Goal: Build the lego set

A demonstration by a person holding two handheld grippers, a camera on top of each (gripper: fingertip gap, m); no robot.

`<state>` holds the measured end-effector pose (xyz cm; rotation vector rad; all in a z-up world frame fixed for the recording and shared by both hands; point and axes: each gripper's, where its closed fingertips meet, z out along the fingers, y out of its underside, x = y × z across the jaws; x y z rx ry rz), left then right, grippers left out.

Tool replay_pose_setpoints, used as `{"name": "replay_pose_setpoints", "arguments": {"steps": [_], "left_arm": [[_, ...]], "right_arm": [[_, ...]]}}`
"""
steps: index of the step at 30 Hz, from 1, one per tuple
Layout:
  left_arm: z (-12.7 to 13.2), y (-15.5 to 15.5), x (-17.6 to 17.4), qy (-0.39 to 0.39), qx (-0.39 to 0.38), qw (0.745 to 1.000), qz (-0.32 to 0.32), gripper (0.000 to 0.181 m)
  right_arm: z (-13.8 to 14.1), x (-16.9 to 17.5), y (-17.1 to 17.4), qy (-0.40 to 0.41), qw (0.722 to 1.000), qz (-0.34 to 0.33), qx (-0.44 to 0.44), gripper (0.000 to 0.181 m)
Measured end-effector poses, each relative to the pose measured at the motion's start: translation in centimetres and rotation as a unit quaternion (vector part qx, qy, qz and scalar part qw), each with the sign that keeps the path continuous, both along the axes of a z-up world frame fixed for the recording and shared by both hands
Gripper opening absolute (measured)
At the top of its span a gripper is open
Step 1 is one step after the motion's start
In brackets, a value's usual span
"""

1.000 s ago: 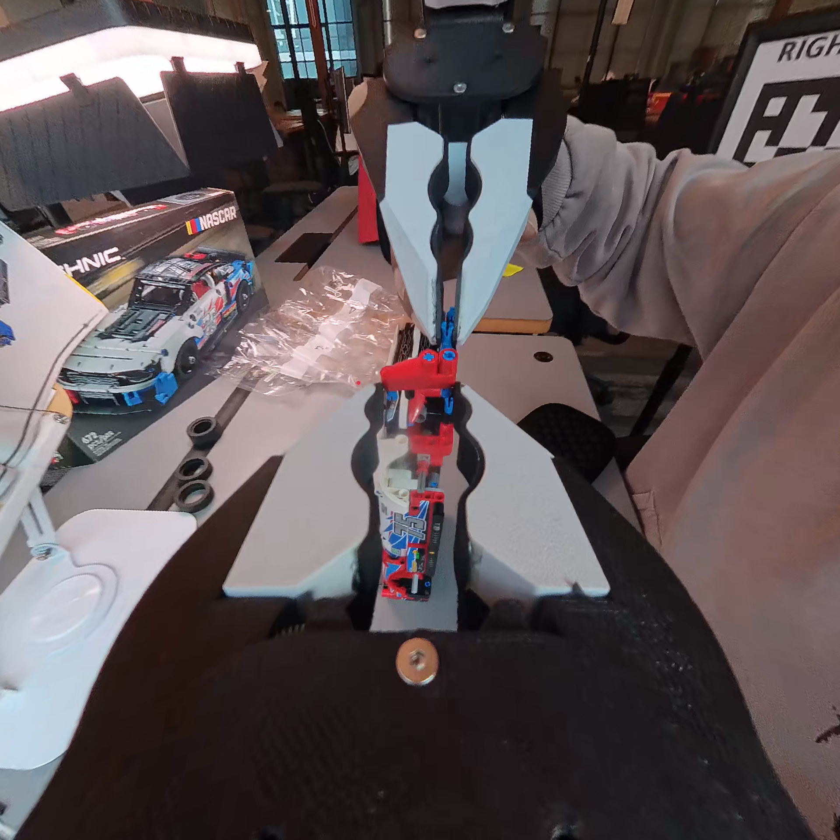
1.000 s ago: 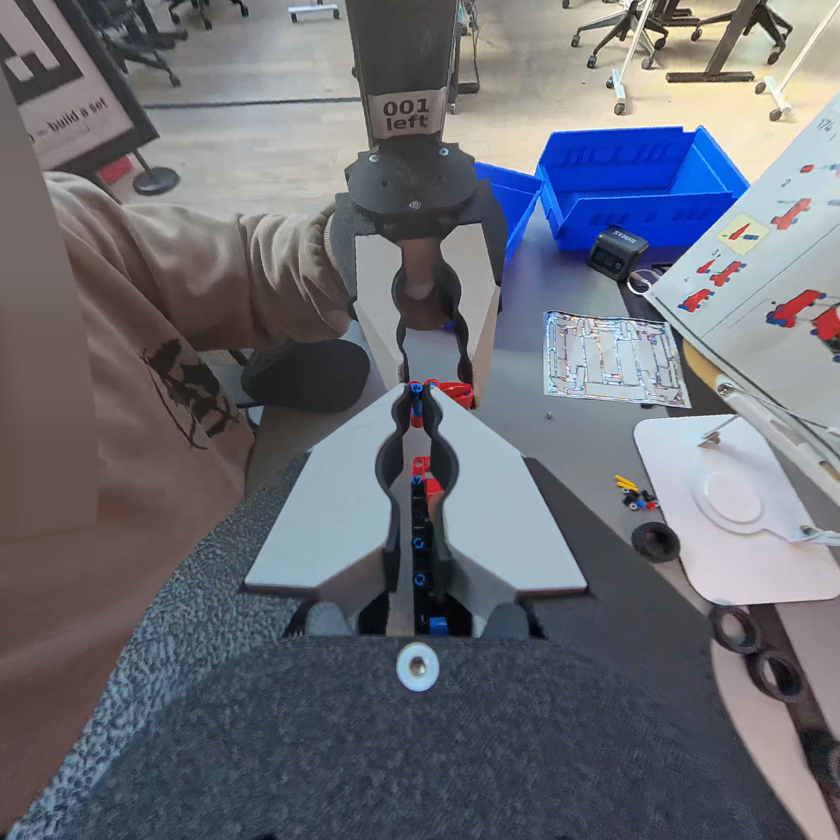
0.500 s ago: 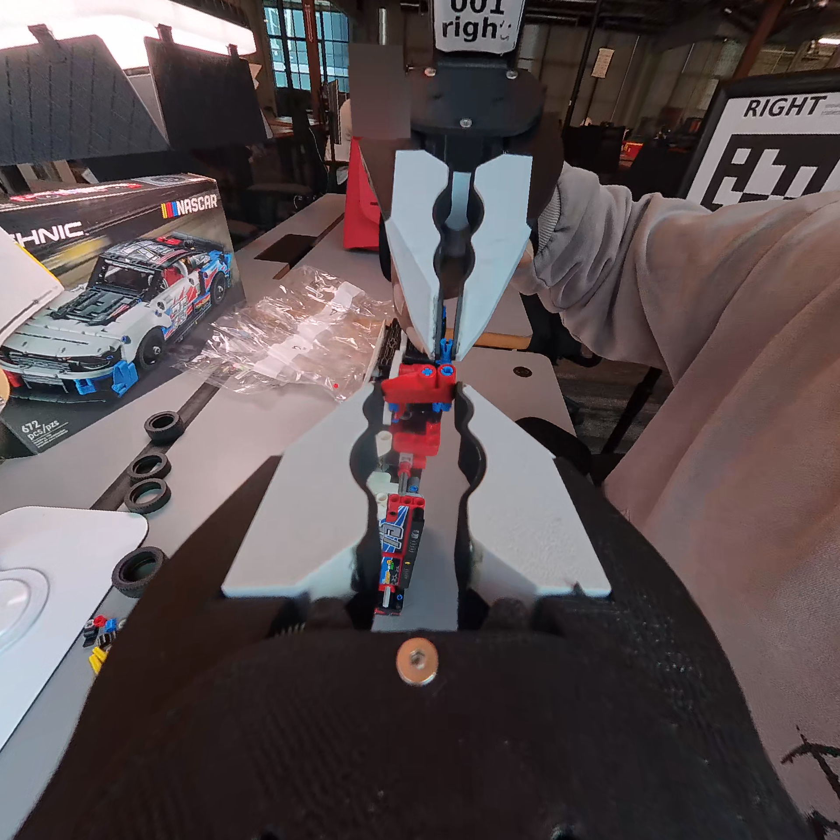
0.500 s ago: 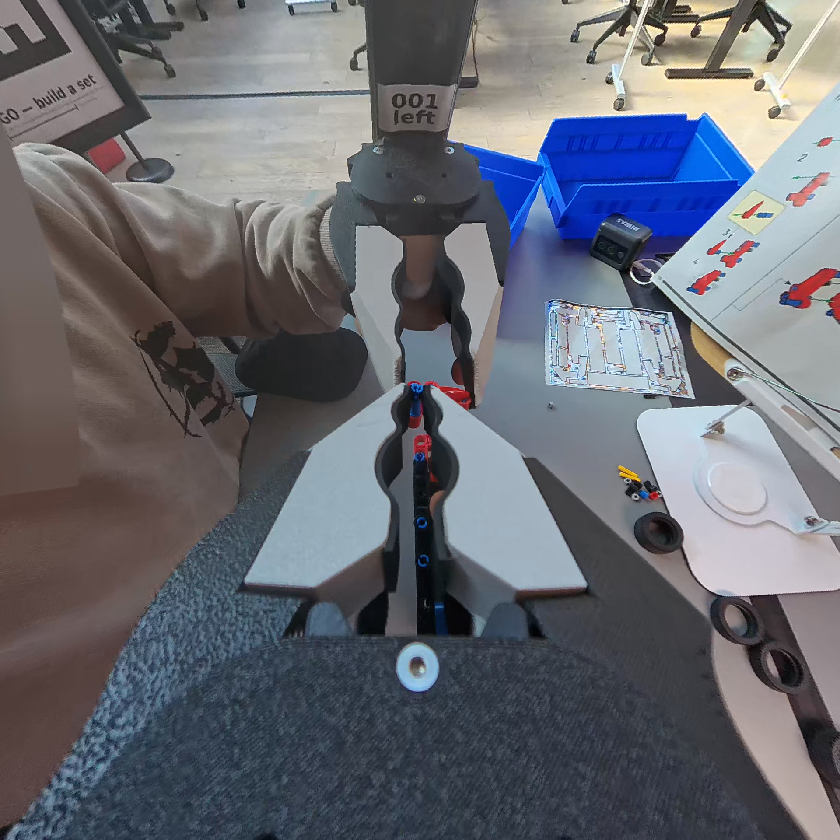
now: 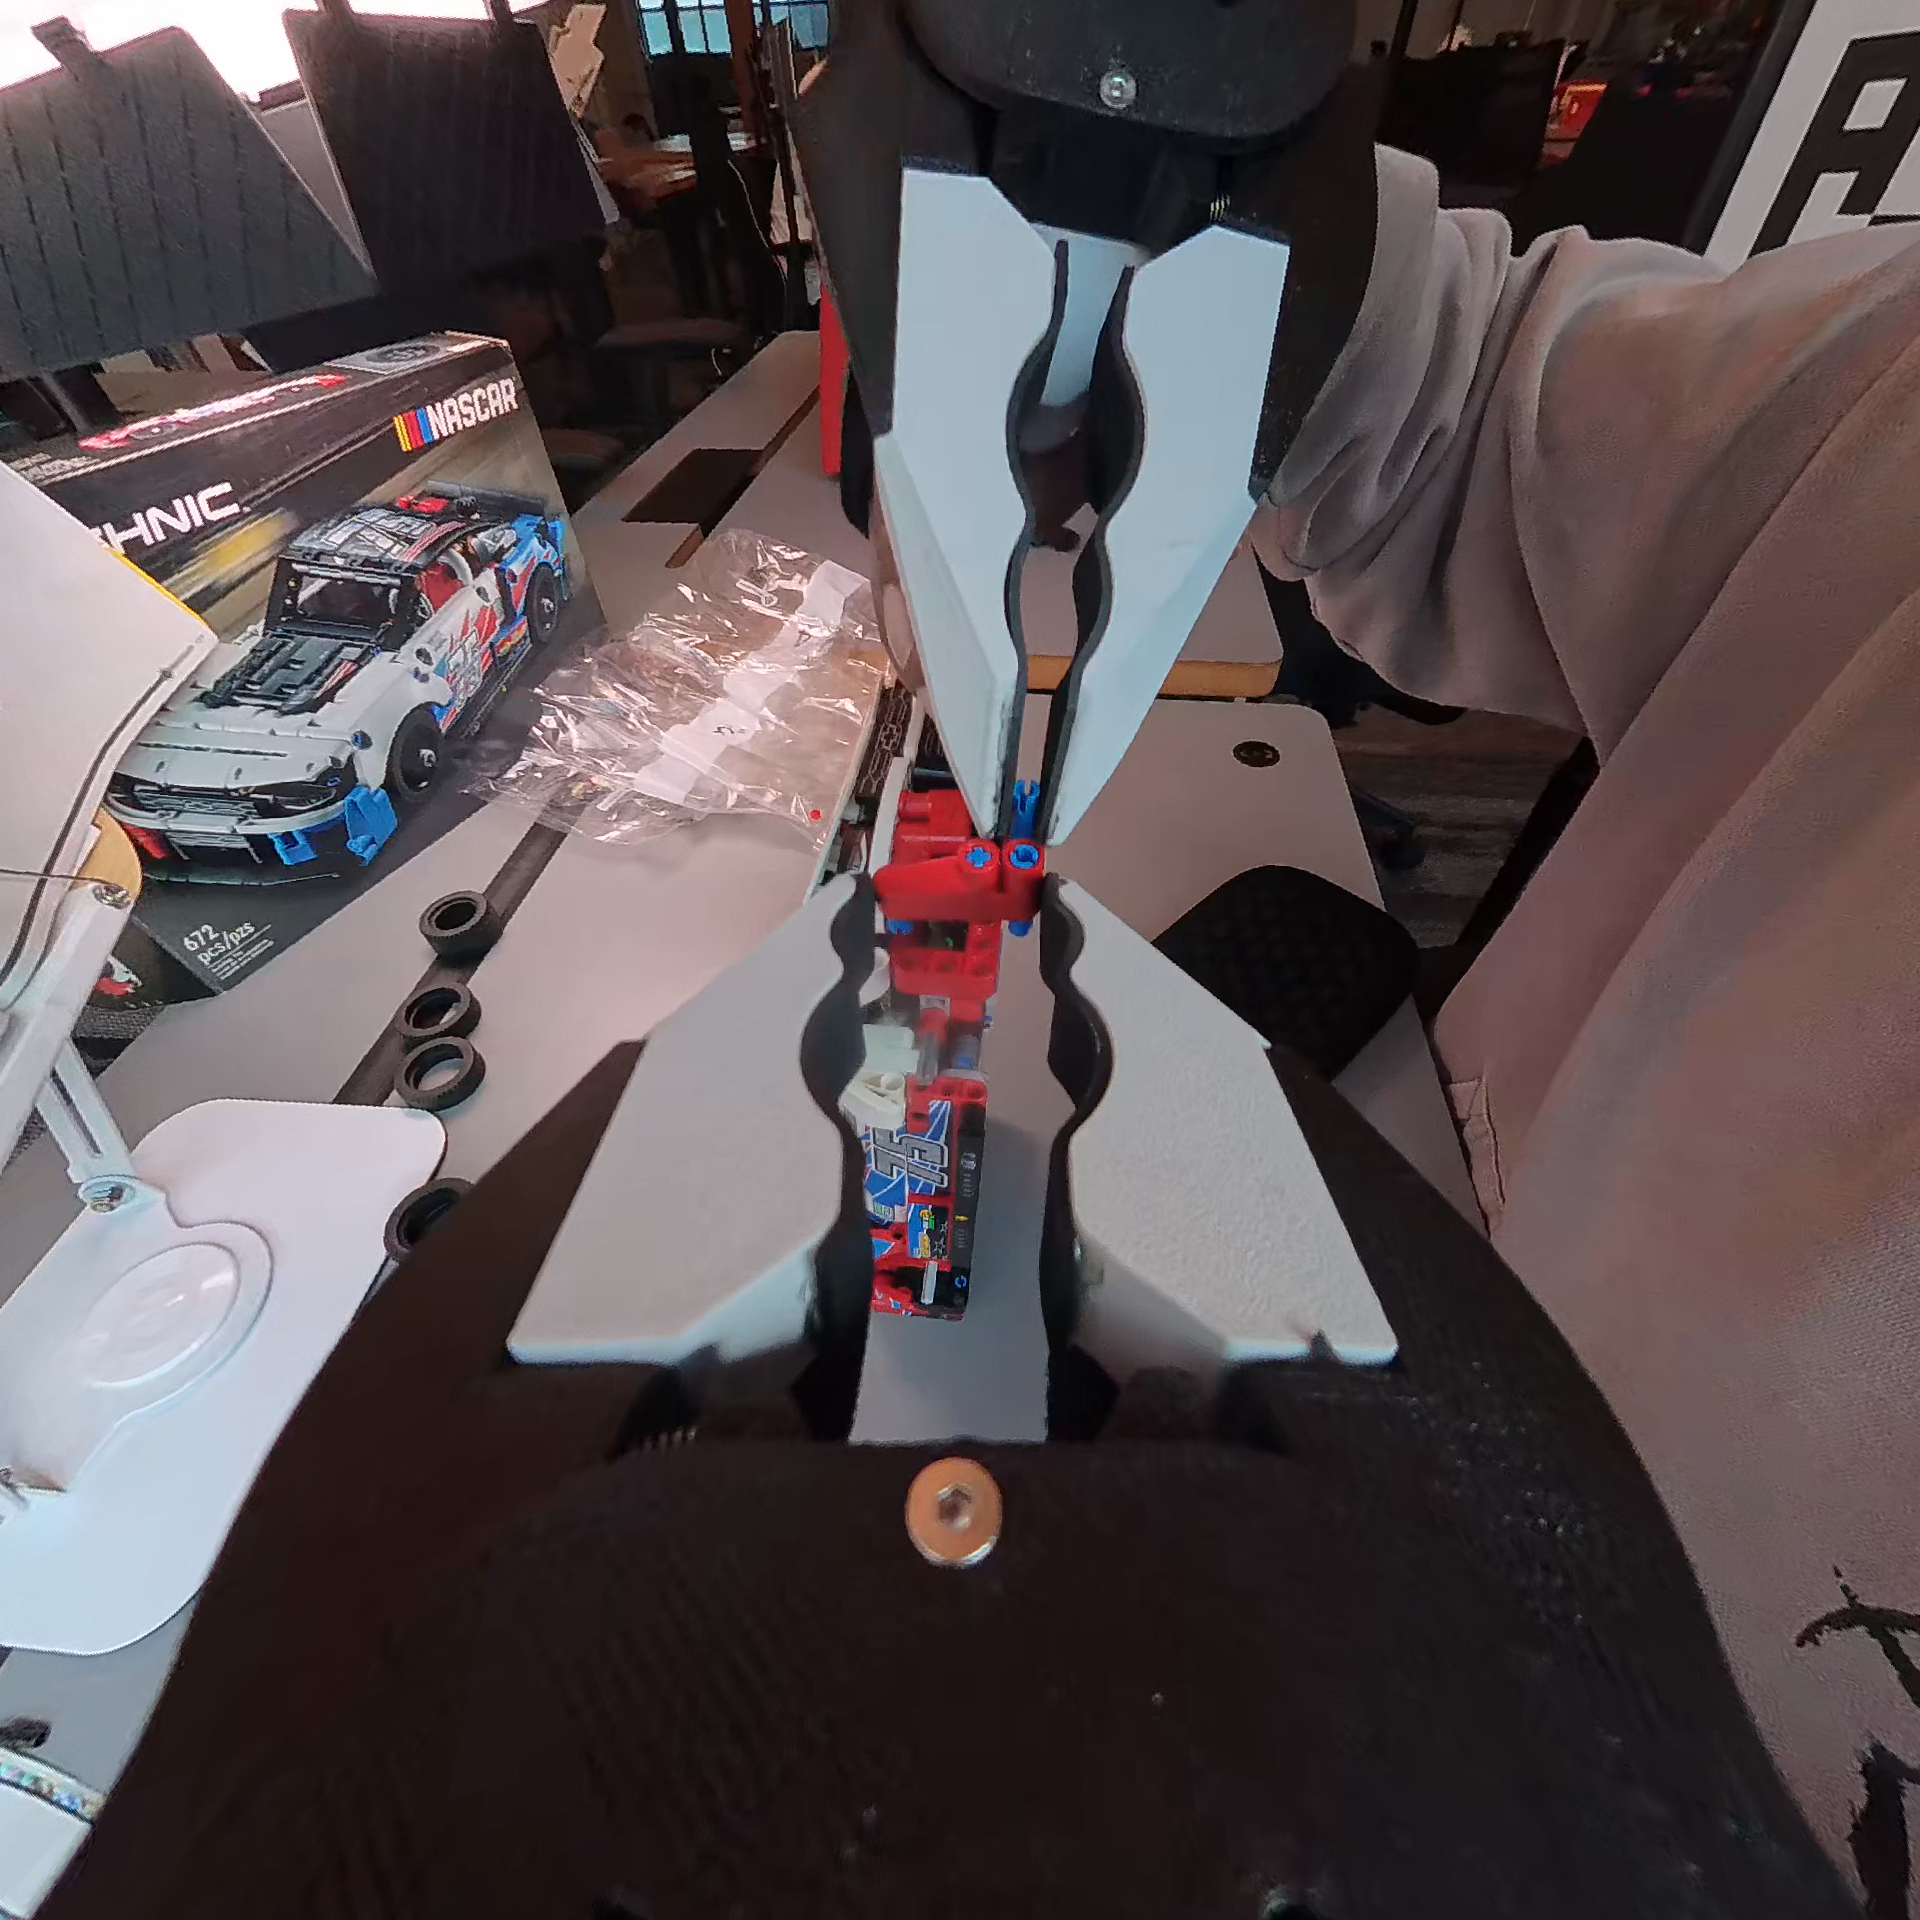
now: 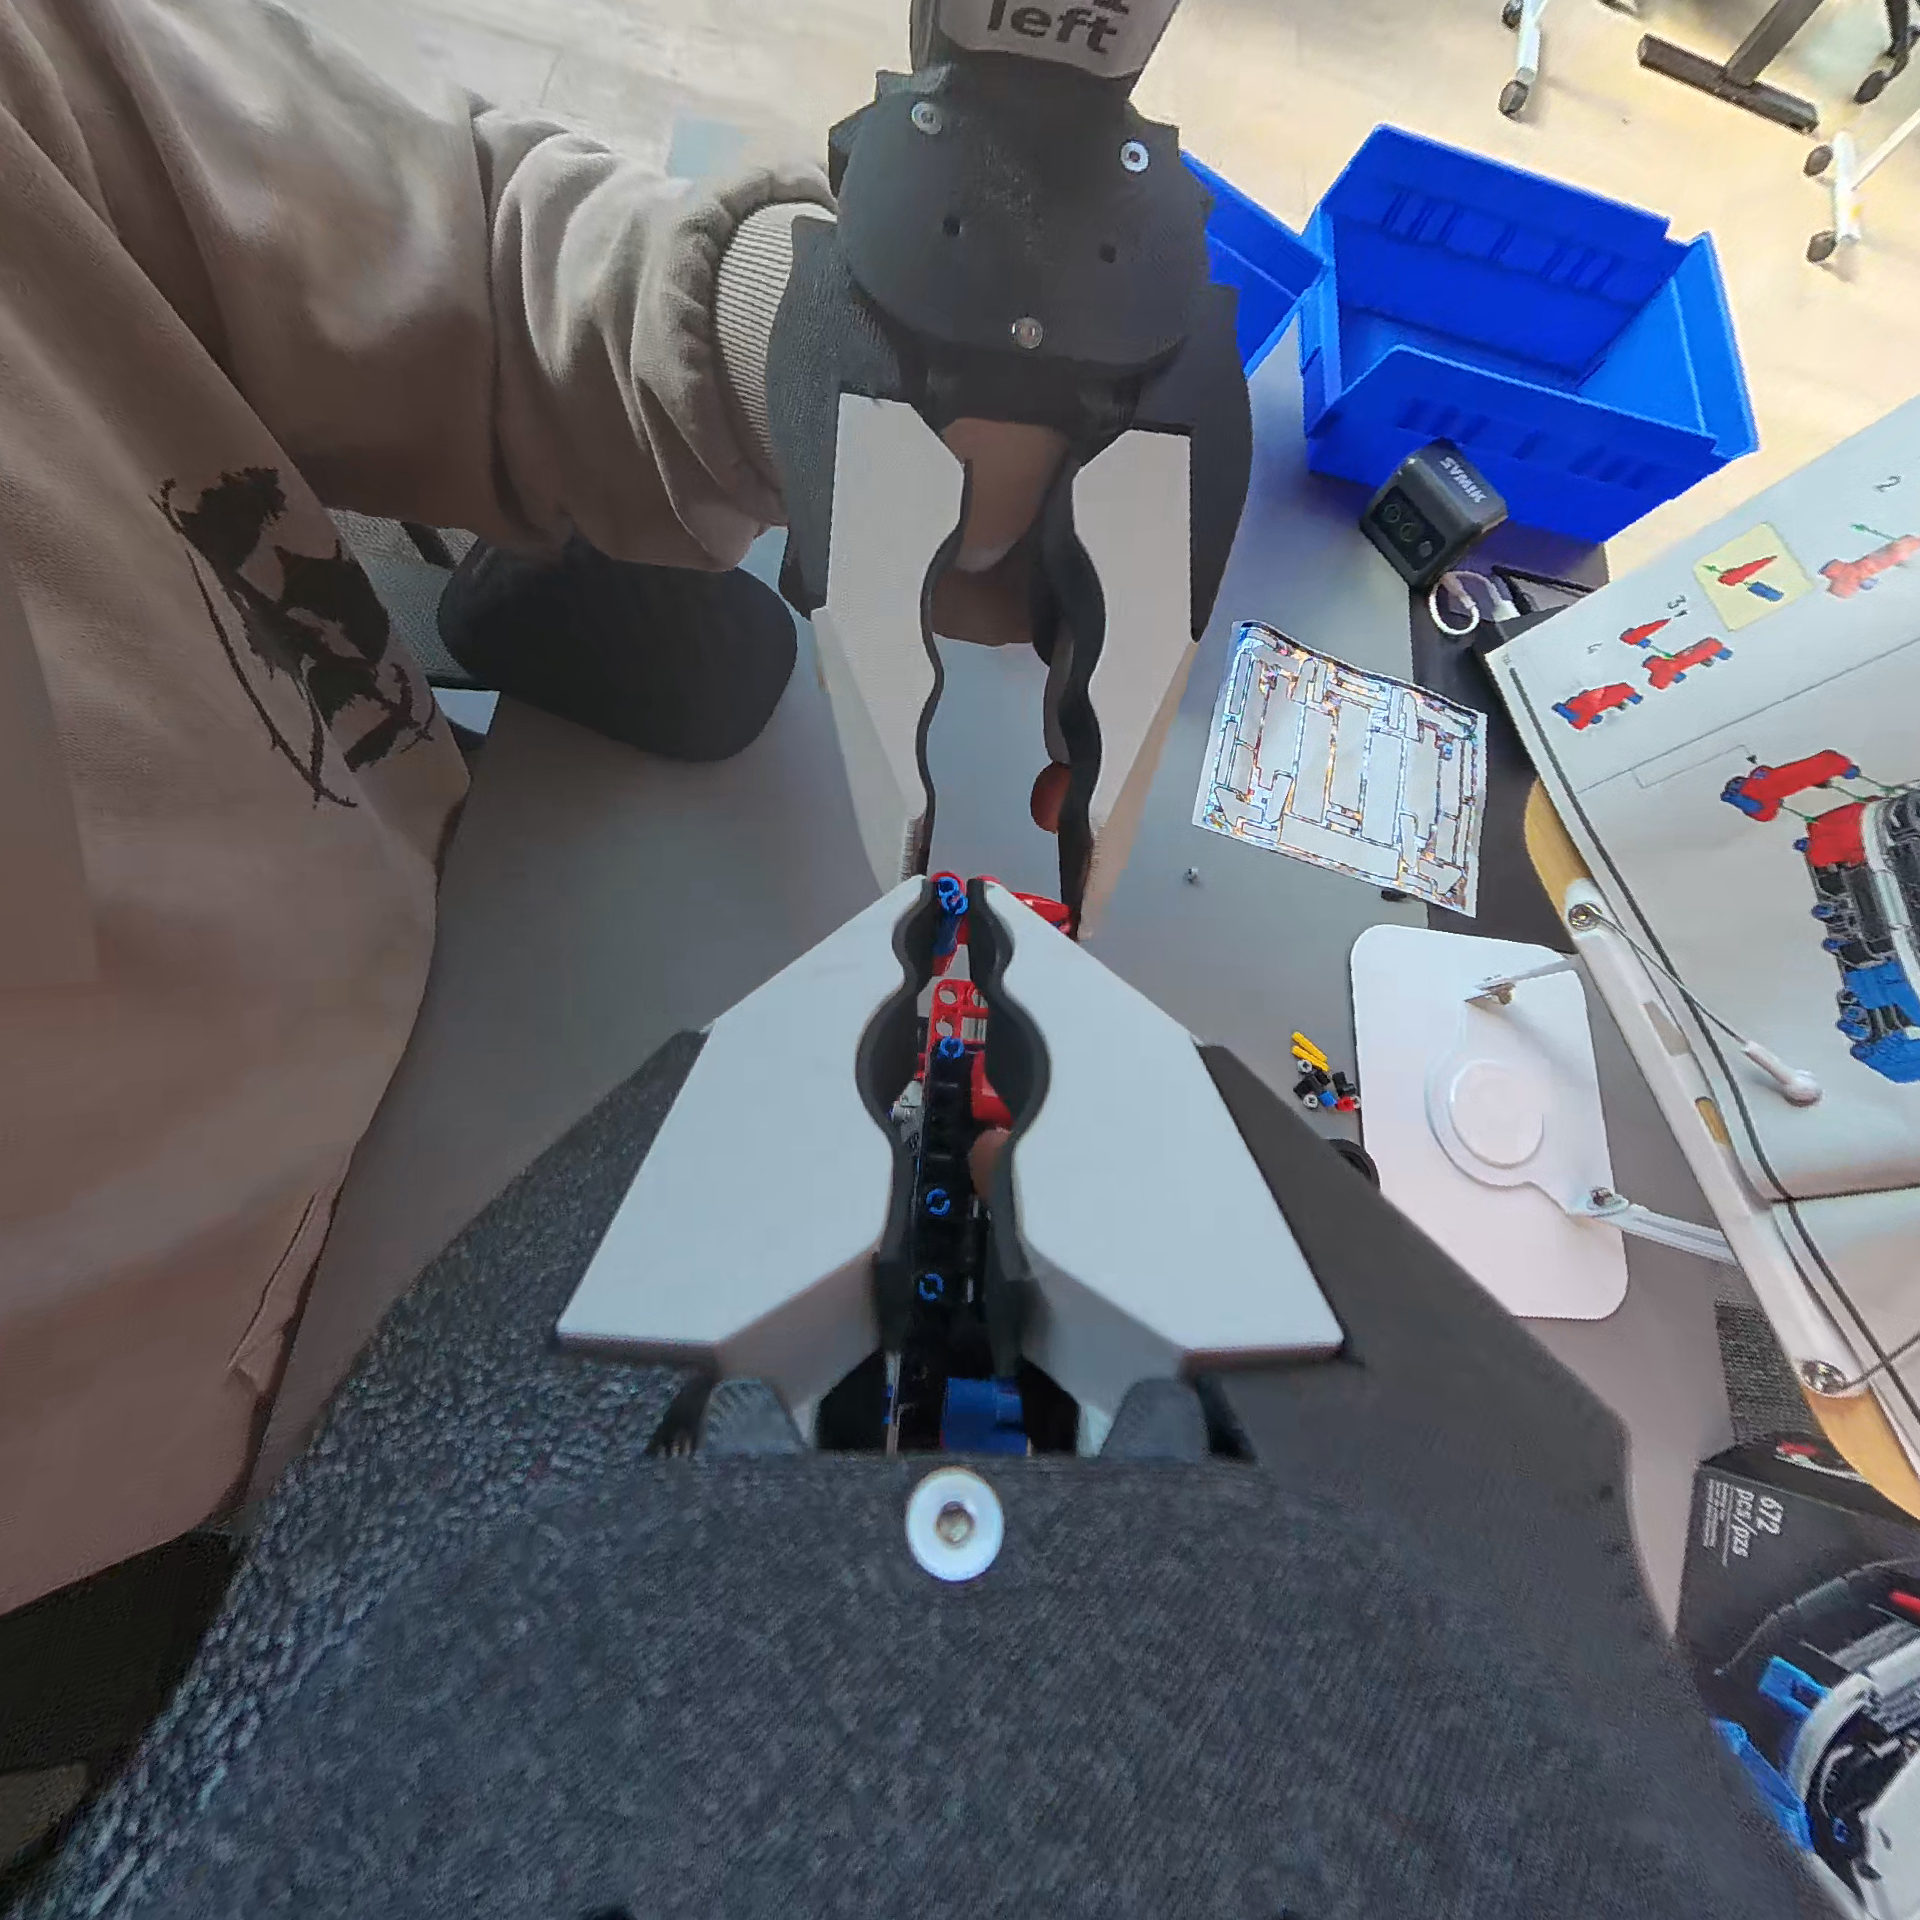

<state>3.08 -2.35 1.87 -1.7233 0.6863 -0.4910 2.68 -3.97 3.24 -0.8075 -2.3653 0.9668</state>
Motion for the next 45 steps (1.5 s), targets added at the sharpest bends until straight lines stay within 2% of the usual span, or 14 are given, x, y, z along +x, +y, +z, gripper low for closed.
{"name": "replay_pose_setpoints", "arguments": {"steps": [12,19,24,34,36,45], "left_arm": [[0.5,-0.3,-0.3,-0.124,0.077,0.989,0.003,0.029],[-0.4,-0.1,-0.4,-0.156,0.08,0.985,-0.004,0.029],[-0.5,-0.3,-0.6,-0.157,0.077,0.985,-0.016,0.029],[-0.9,0.5,-0.8,-0.108,0.074,0.991,-0.005,0.029],[-0.7,0.6,-0.8,-0.105,0.075,0.992,-0.006,0.029],[-1.0,1.3,-0.6,-0.062,0.082,0.995,-0.002,0.029]], "right_arm": [[0.0,0.0,0.3,-0.025,0.999,-0.033,-0.019,0.003],[-1.0,0.1,0.7,-0.047,0.997,-0.056,-0.003,0.003],[-1.5,0.2,0.7,-0.053,0.997,-0.059,0.016,0.003],[-1.2,-0.2,1.1,-0.038,0.997,-0.057,0.036,0.006],[-1.2,-0.2,1.1,-0.039,0.997,-0.051,0.042,0.0],[-1.4,0.0,1.1,-0.049,0.996,-0.043,0.059,0.0]]}}
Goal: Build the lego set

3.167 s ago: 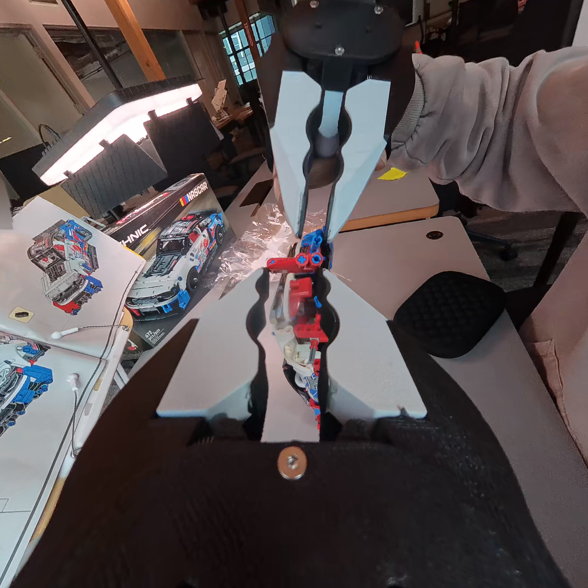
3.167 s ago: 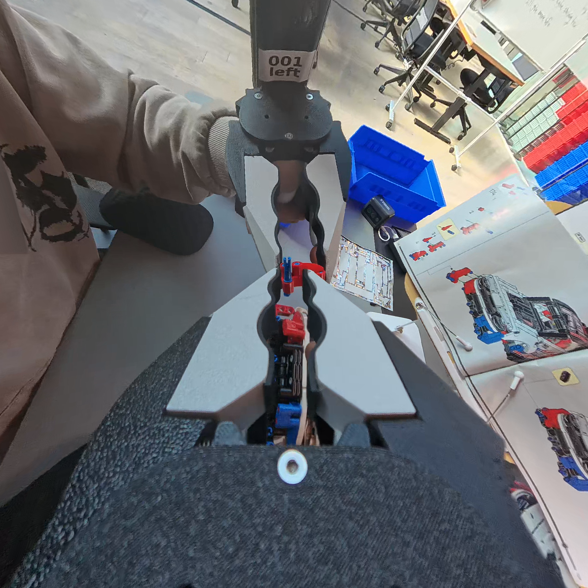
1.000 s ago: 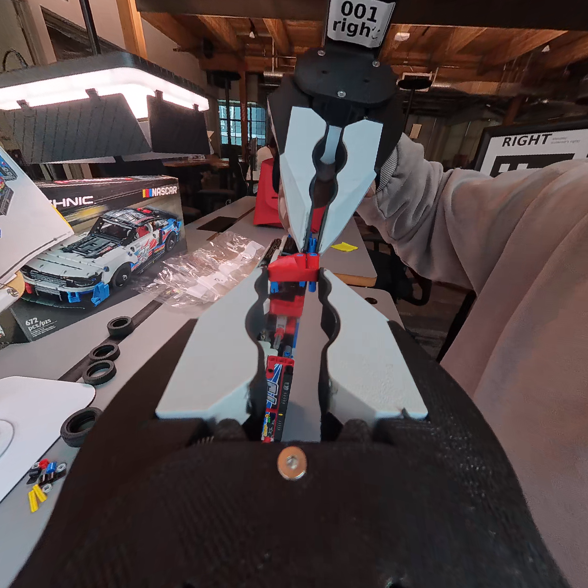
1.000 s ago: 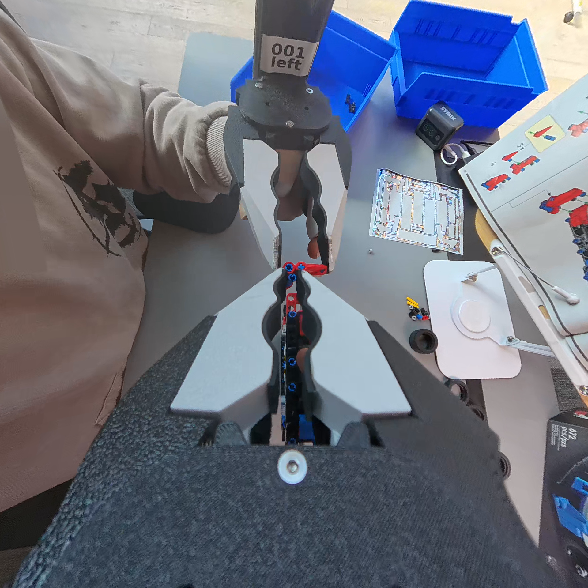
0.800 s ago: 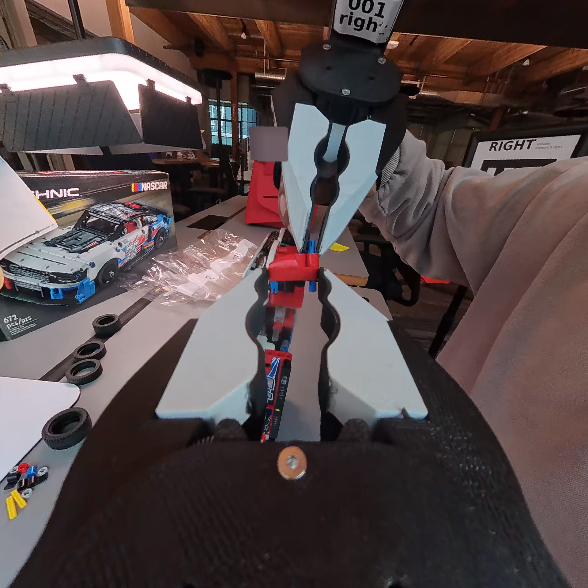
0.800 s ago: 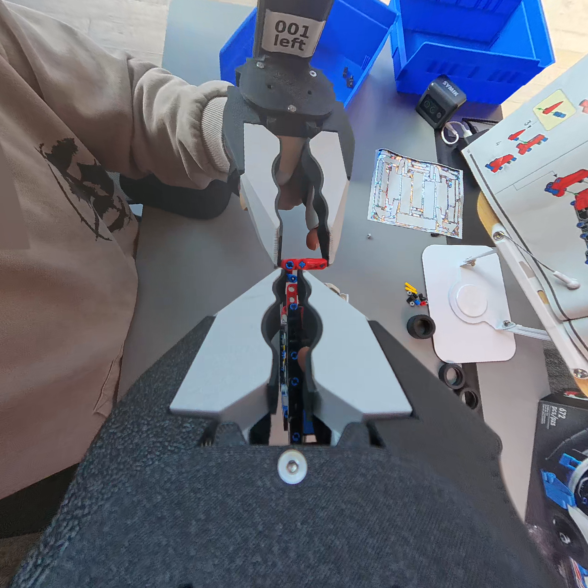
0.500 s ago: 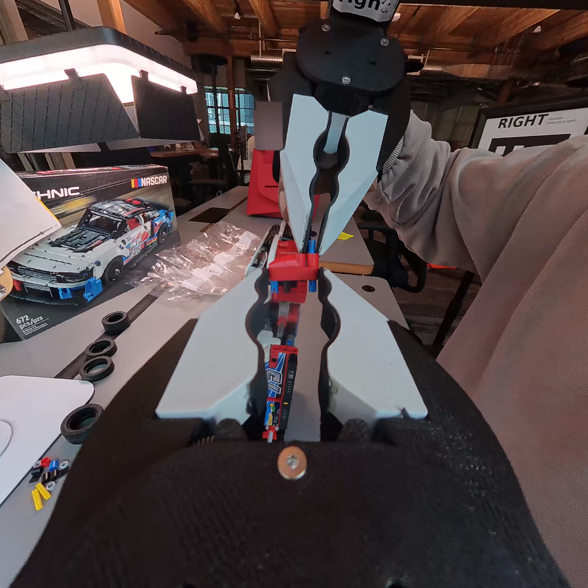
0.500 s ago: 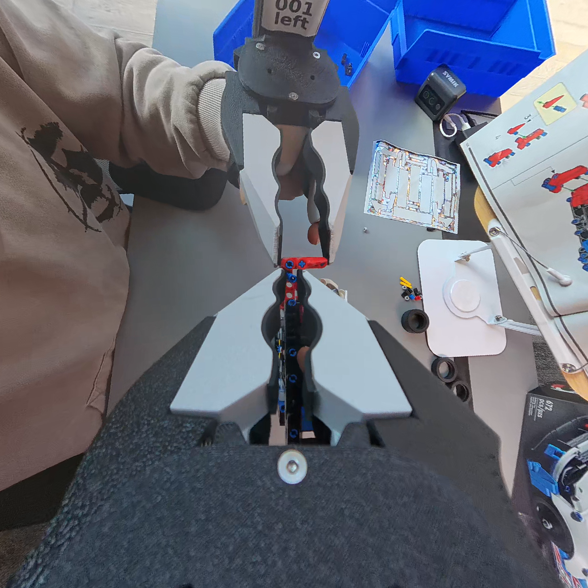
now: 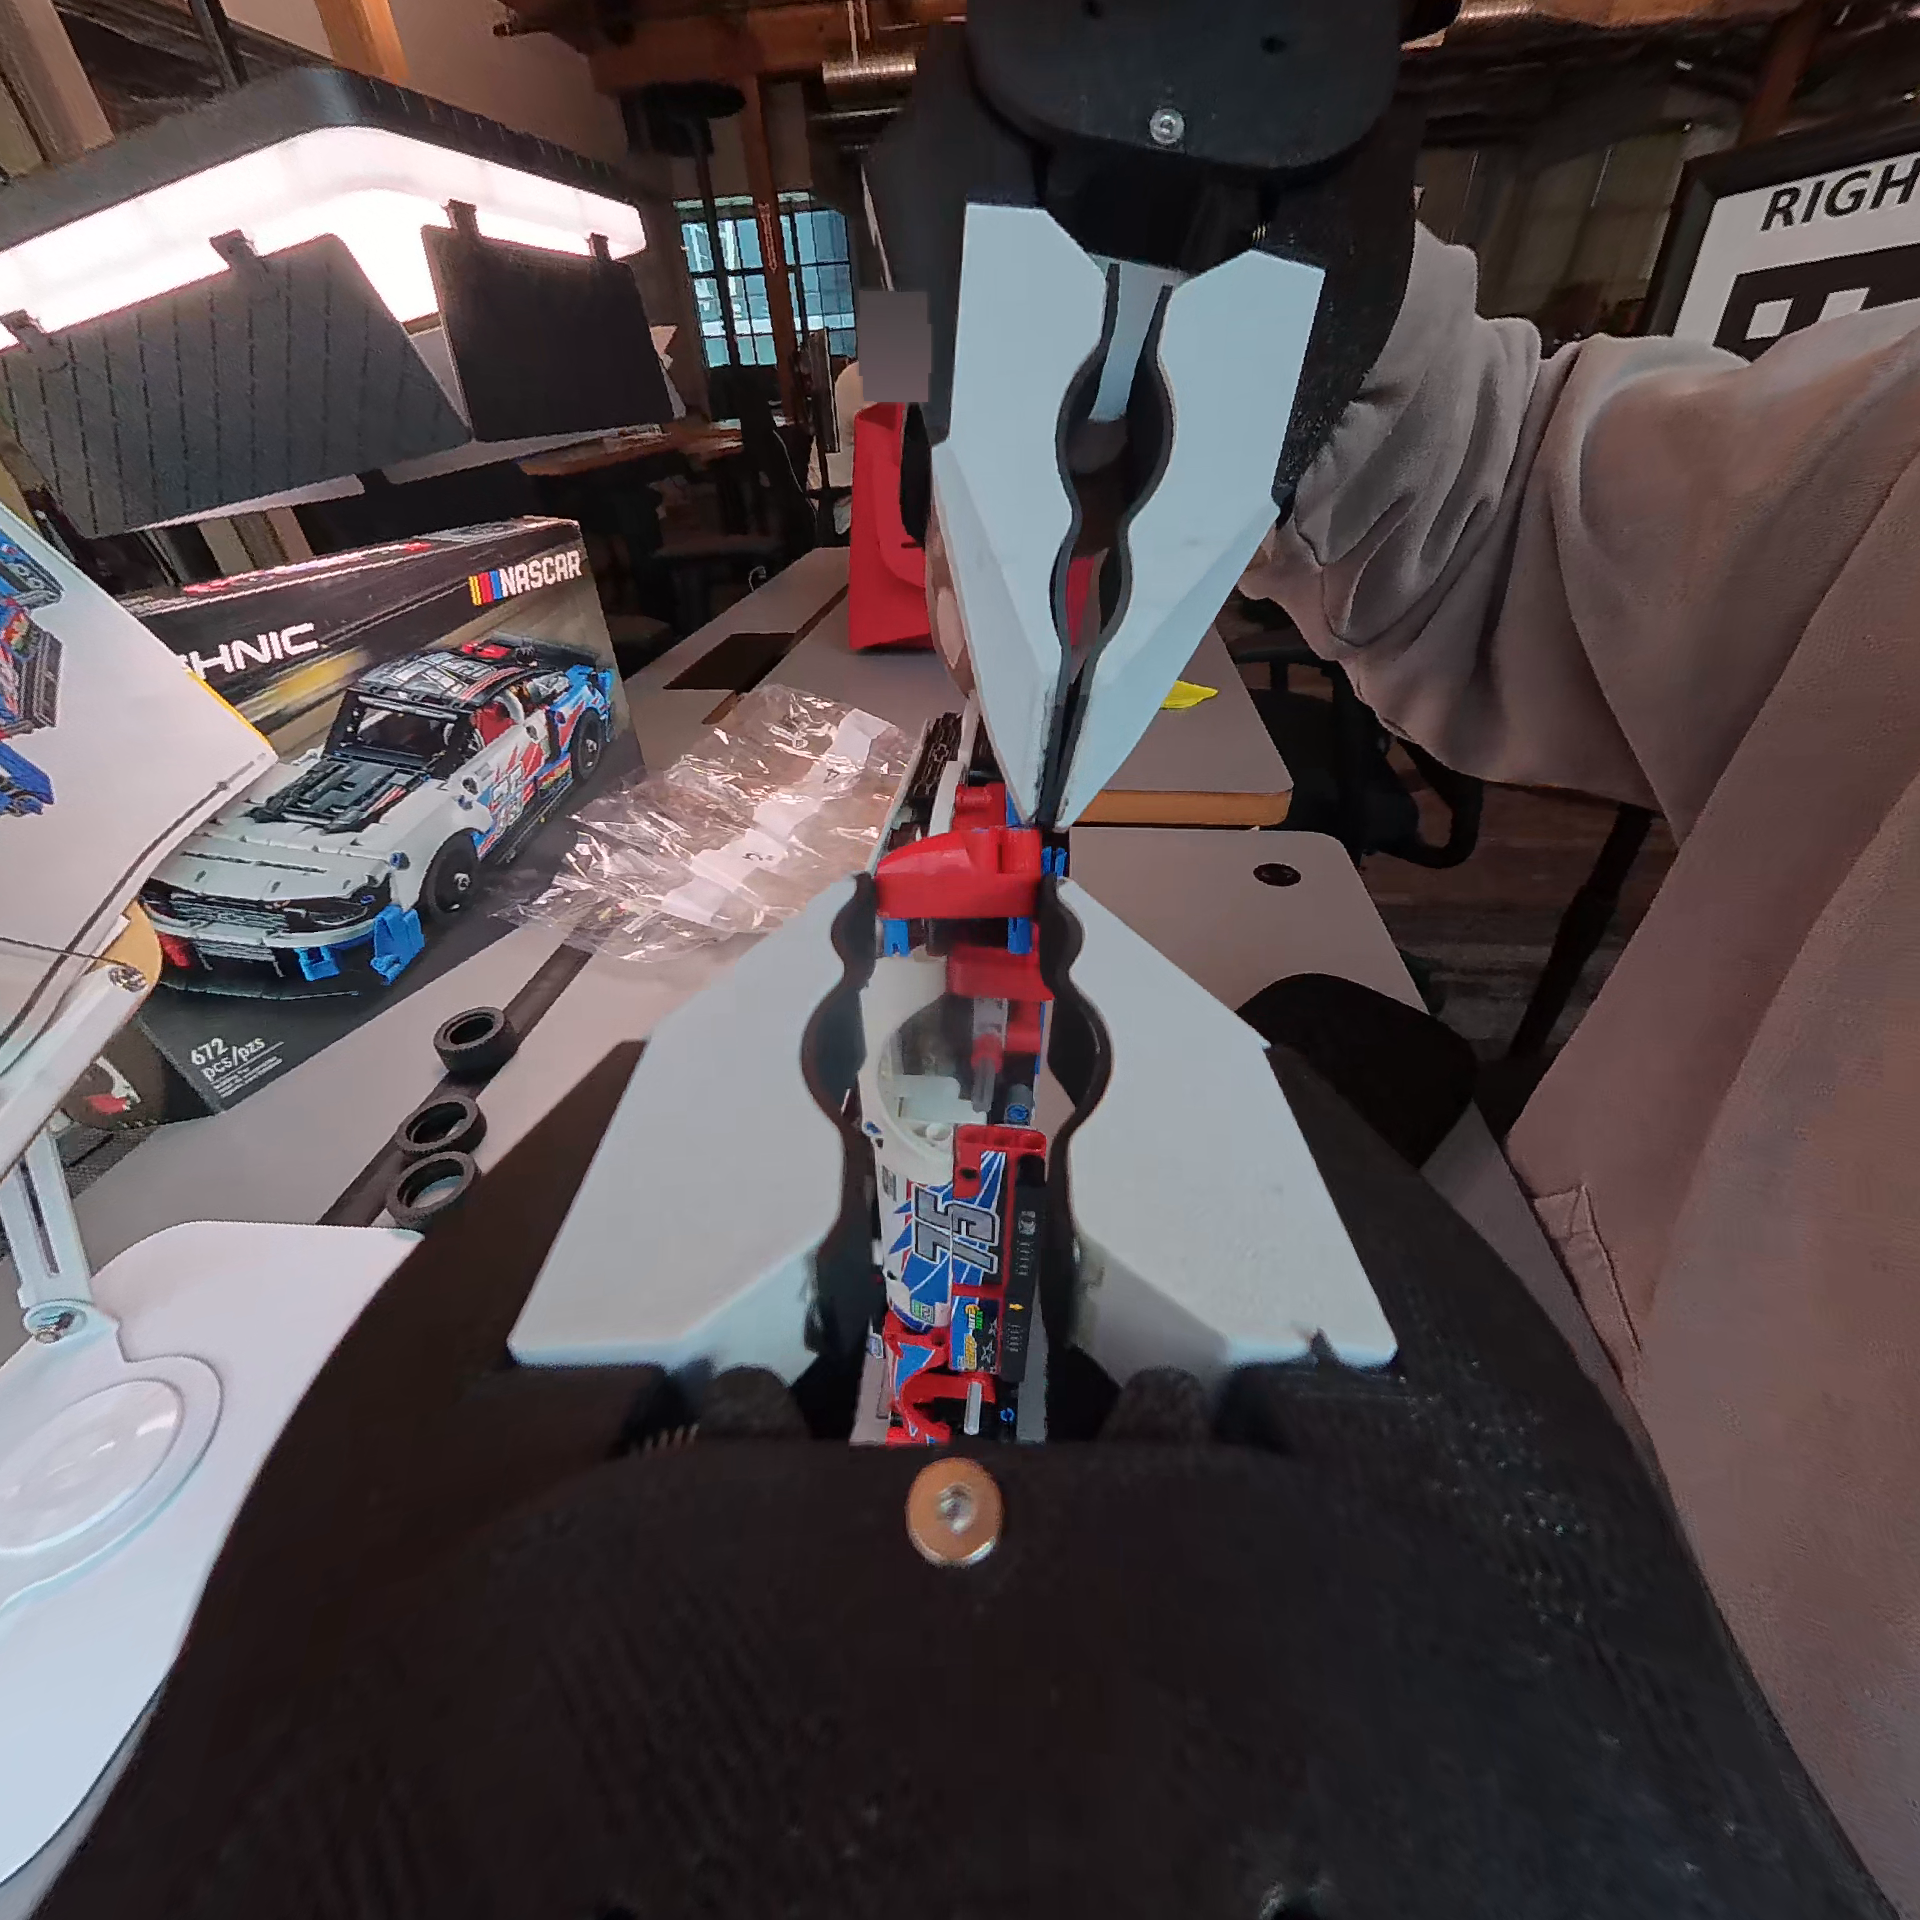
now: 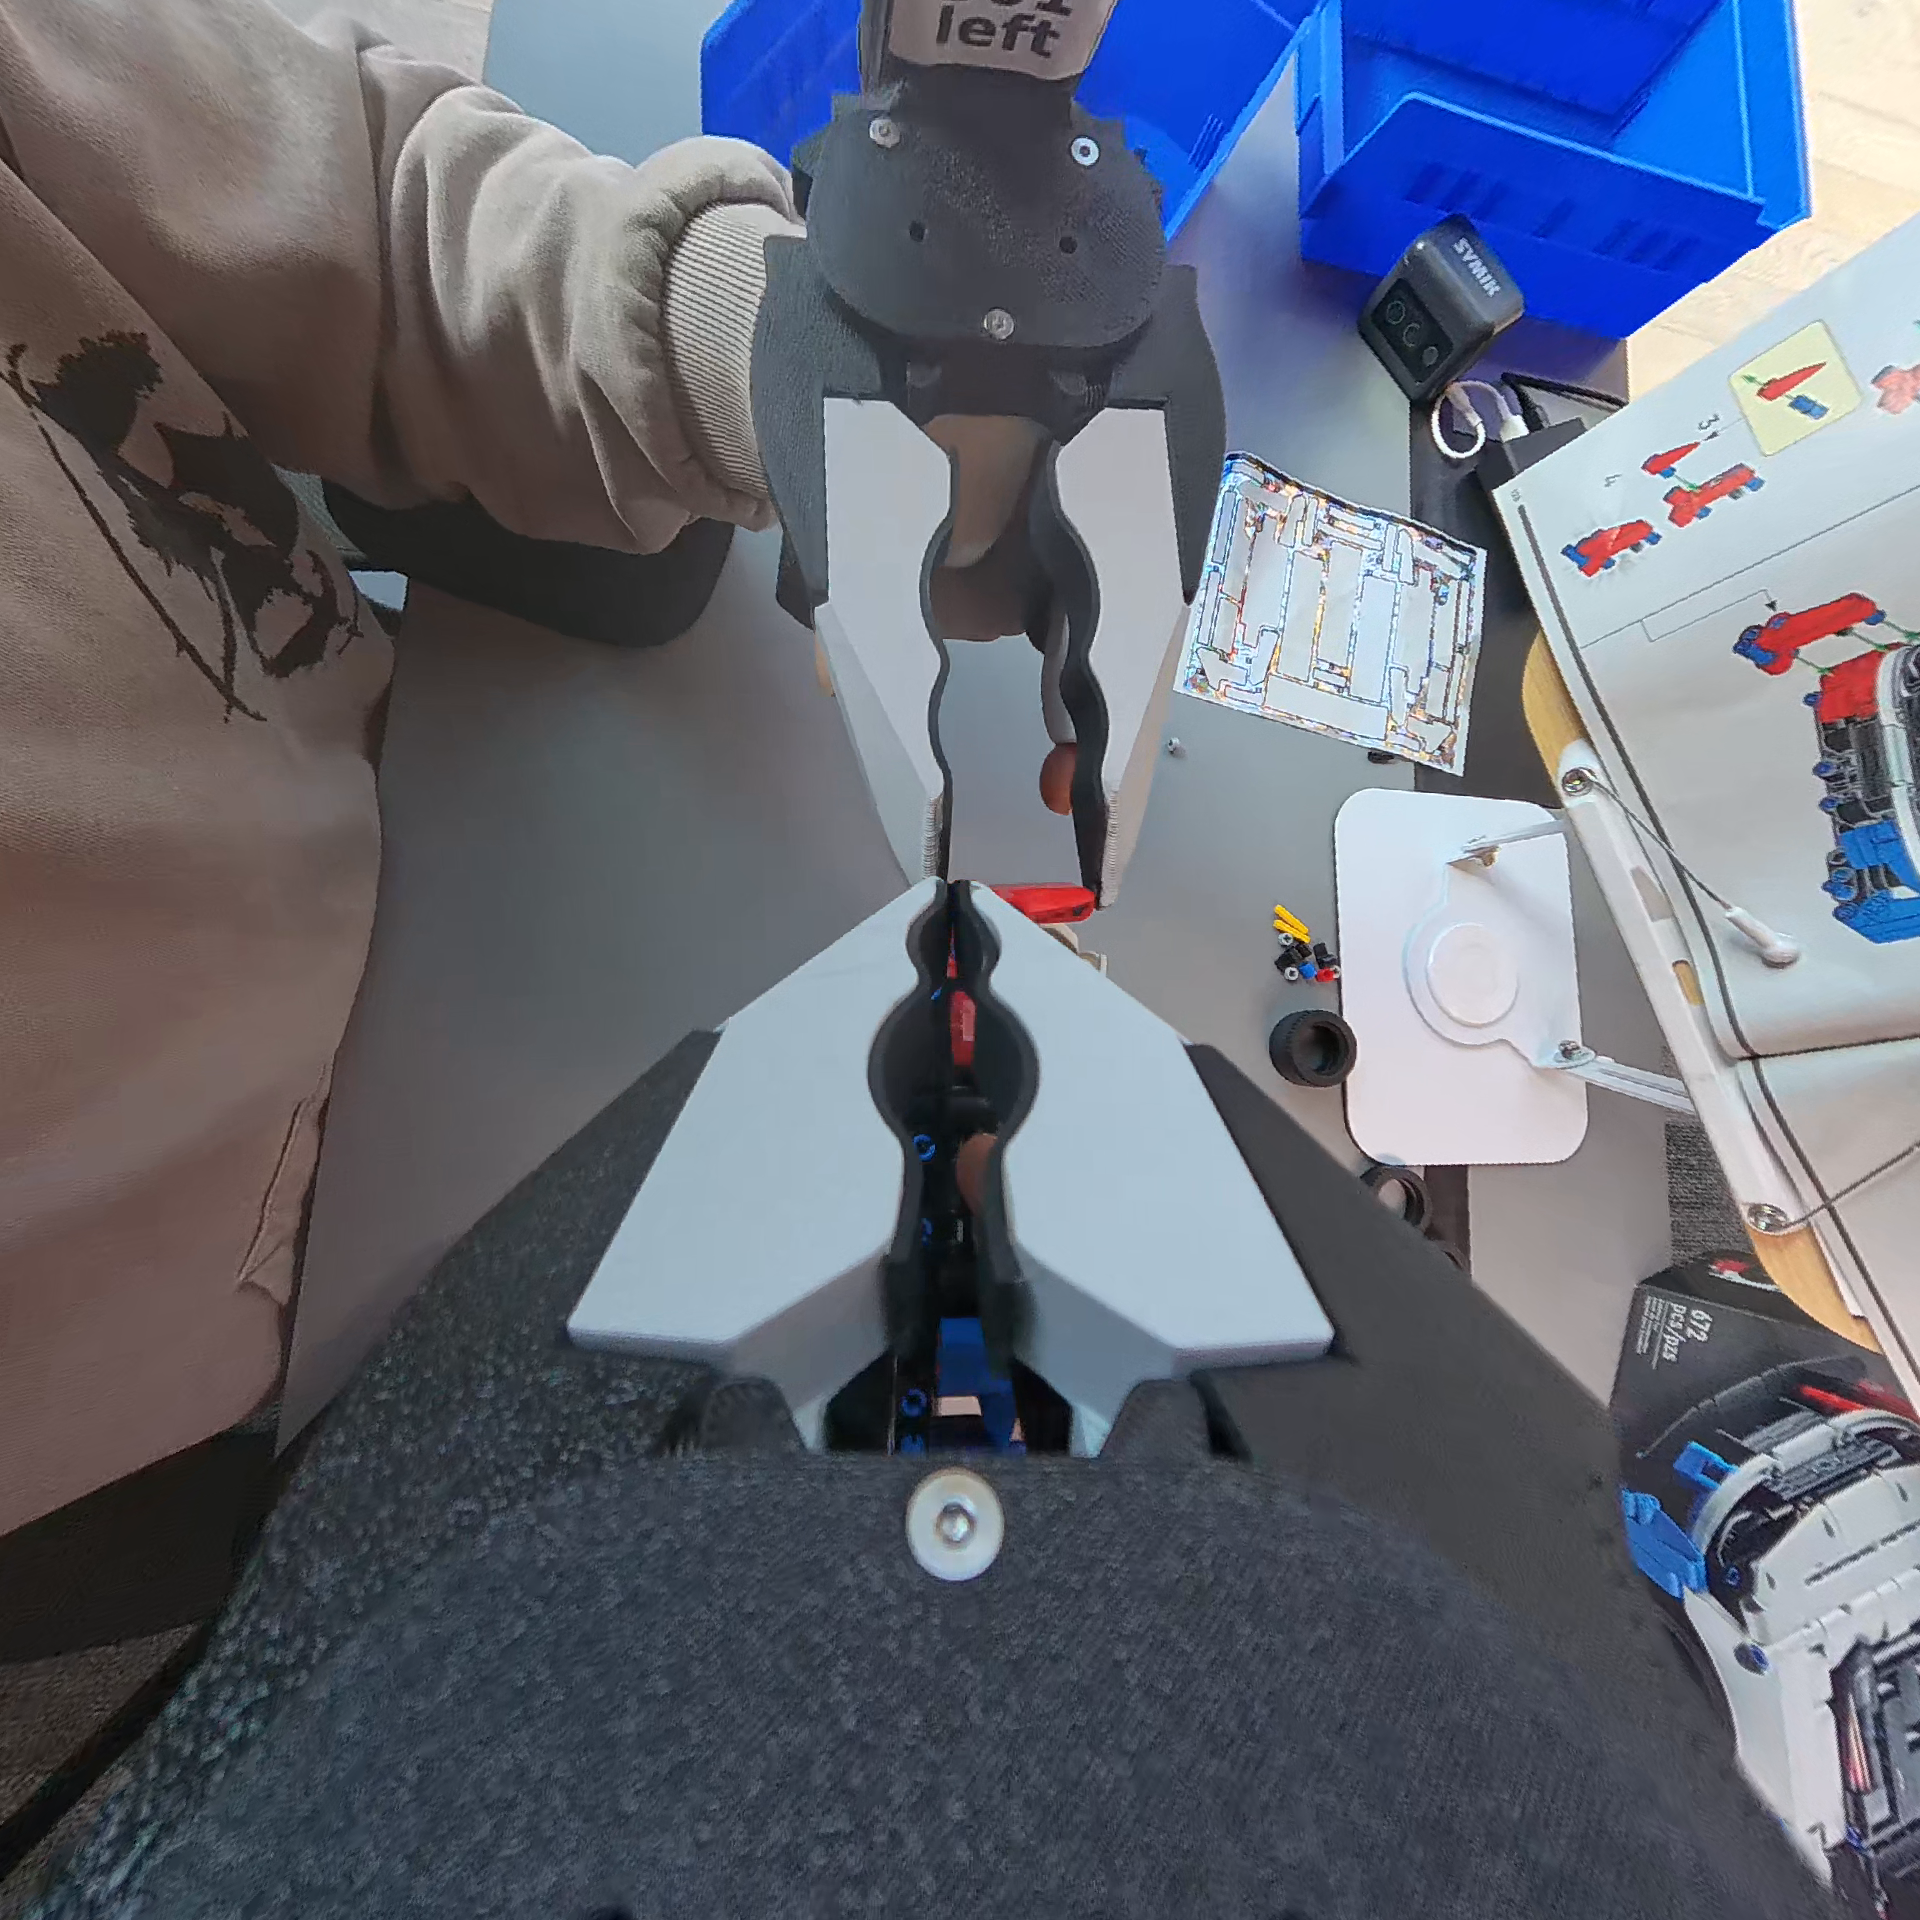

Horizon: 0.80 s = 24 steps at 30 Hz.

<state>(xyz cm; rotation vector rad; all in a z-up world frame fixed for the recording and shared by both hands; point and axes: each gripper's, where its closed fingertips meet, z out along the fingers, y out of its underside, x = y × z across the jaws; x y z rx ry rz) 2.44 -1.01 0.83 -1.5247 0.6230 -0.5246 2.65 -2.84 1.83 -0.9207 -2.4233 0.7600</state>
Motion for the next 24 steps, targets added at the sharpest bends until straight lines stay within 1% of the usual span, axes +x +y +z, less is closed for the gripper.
{"name": "replay_pose_setpoints", "arguments": {"steps": [7,11,14,19,22,24], "left_arm": [[-0.6,0.0,-0.4,0.022,0.026,0.999,0.015,0.029],[-0.8,-0.1,-0.3,0.02,0.024,0.999,0.008,0.029],[-0.5,-0.2,-0.2,-0.012,0.023,1.0,-0.006,0.03],[-0.7,-0.1,0.0,-0.068,0.008,0.997,-0.03,0.03],[-0.3,-0.3,0.1,-0.11,0.011,0.993,-0.052,0.029],[-0.1,-0.4,0.1,-0.122,0.018,0.991,-0.058,0.029]], "right_arm": [[0.3,-0.1,0.7,0.01,1.0,-0.012,-0.009,0.002],[0.0,0.1,1.0,0.004,1.0,-0.012,-0.005,0.003],[-0.1,0.2,0.9,-0.002,1.0,-0.011,0.003,0.003],[-0.5,0.4,1.0,-0.028,0.999,-0.014,0.028,0.004],[-0.8,0.5,0.9,-0.049,0.998,-0.018,0.035,0.008],[-0.9,0.5,1.0,-0.058,0.997,-0.022,0.04,0.008]]}}
